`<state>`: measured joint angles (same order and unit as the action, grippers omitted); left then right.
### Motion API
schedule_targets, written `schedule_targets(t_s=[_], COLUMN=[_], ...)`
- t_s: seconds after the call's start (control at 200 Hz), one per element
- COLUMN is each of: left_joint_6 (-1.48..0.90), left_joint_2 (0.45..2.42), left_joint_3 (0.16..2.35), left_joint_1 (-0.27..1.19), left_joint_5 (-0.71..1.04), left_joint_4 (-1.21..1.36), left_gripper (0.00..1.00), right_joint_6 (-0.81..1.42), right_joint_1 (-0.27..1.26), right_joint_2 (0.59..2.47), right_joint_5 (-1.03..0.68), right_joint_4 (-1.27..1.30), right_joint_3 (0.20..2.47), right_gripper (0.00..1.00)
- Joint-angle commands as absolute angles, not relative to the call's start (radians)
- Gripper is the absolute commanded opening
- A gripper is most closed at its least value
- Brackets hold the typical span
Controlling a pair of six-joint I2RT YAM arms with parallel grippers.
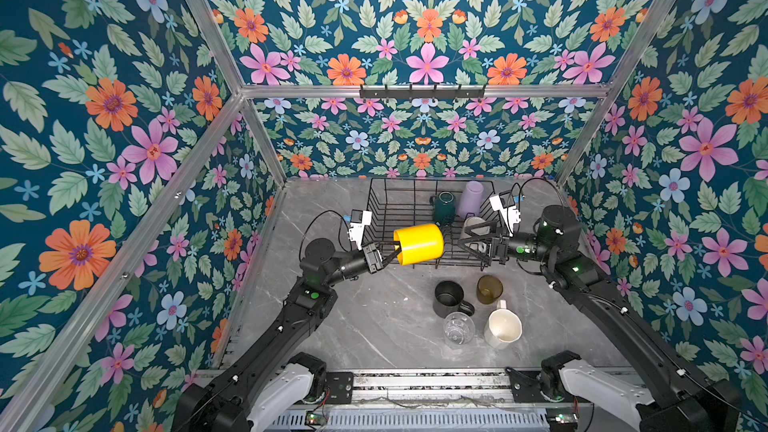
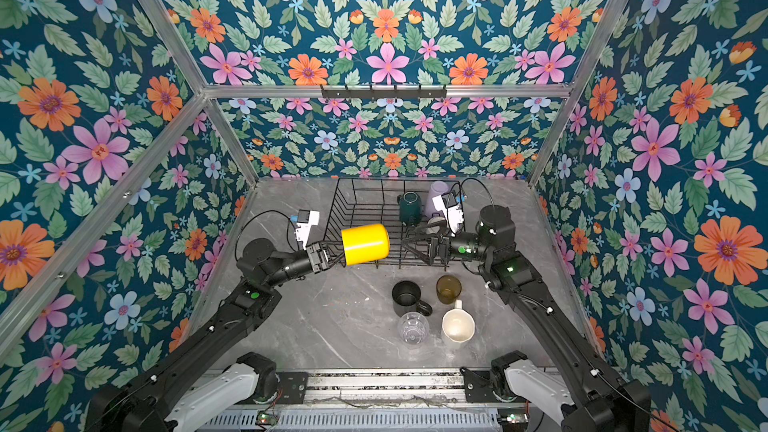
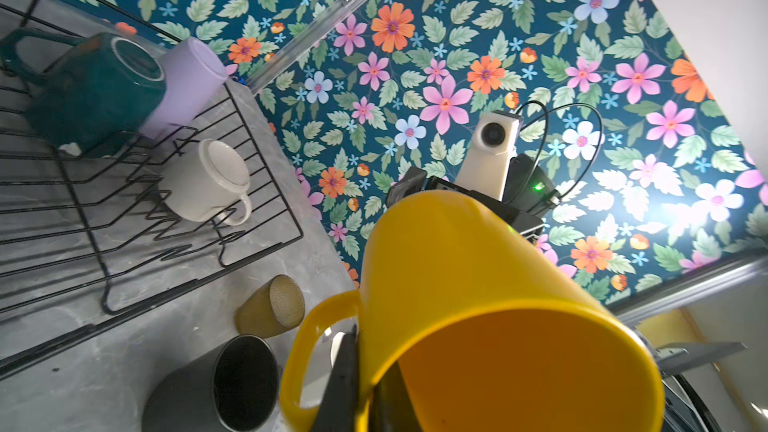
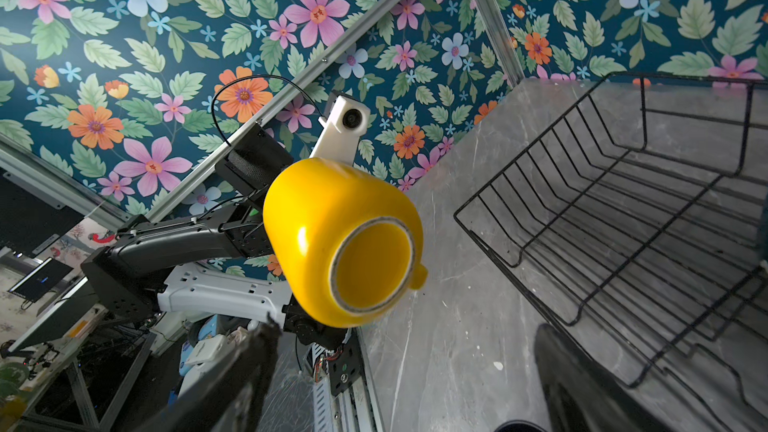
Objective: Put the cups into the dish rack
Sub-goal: 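Hold the yellow mug sideways while the right gripper approaches its base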
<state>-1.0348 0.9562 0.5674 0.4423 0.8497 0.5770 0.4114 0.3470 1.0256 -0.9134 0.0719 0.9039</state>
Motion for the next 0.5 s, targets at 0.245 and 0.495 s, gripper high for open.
schedule_targets(t_s=[0.245, 0.495], left_joint_6=[-1.178, -1.186], left_joint_2=[0.978, 0.979], left_joint_3=[0.528, 0.529], left_joint_1=[0.442, 0.442], left_joint_5=[0.925, 0.933], left_joint_4=[0.834, 0.833], left_gripper=[0.0, 0.0], right_joint_6=[0.265, 0.207], right_joint_1=[0.438, 0.467], right_joint_2=[1.04, 1.094], right_joint_5=[-0.94, -0.956], right_joint_4=[0.287, 0.307], right_joint_3=[0.912, 0.948], right_gripper=[0.99, 0.99])
